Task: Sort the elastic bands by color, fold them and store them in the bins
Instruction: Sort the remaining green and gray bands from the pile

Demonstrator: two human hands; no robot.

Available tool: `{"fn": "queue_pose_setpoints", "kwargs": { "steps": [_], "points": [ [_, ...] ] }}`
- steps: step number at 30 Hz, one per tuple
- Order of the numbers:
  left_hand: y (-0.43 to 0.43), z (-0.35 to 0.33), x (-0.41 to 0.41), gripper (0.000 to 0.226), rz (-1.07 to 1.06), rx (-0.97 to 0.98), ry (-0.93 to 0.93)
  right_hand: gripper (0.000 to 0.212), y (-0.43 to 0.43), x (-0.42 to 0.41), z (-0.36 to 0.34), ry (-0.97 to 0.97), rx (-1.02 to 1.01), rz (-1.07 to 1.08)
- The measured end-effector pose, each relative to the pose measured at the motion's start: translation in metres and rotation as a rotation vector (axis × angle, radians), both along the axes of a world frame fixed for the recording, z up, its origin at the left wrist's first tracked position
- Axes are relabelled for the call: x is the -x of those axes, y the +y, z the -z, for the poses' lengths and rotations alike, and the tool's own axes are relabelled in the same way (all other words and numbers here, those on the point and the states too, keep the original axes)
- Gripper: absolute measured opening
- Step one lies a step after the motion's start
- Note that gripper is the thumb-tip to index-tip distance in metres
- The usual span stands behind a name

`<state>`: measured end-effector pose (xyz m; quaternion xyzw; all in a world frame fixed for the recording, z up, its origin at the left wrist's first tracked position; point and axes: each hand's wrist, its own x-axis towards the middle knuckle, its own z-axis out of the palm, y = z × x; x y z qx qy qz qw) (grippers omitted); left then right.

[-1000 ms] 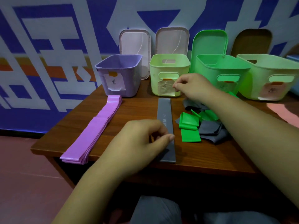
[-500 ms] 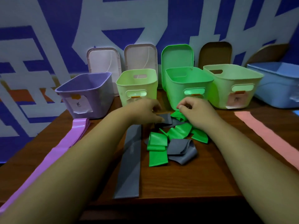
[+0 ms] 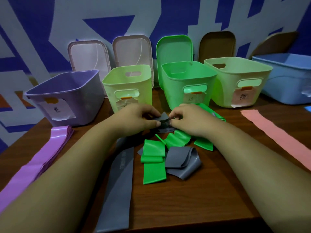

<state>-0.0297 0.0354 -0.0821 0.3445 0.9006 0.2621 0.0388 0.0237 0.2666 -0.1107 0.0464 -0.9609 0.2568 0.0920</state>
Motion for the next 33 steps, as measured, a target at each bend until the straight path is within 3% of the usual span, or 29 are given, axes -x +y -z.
{"fn": "queue_pose_setpoints", "kwargs": {
  "steps": [8,13,23,29,33],
  "points": [
    [0.001,0.002,-0.004,0.022,-0.012,-0.074,-0.027,0.028,0.001,-0.005,0.002,-0.023,0.028,-0.02],
    [0.004,0.004,-0.007,0.018,-0.055,-0.231,-0.096,0.043,-0.003,-0.006,0.003,-0.025,0.015,0.003],
    [0.007,0.003,-0.007,0.038,-0.041,-0.617,-0.234,0.062,-0.004,-0.013,-0.003,-0.041,0.028,-0.012],
    [0.006,-0.003,-0.011,0.038,-0.041,-0.7,-0.244,0.062,-0.008,-0.015,-0.009,-0.008,0.021,0.01],
    [0.007,-0.008,-0.014,0.037,-0.066,-0.761,-0.249,0.094,-0.006,-0.015,-0.011,0.005,-0.004,0.044]
  ]
}}
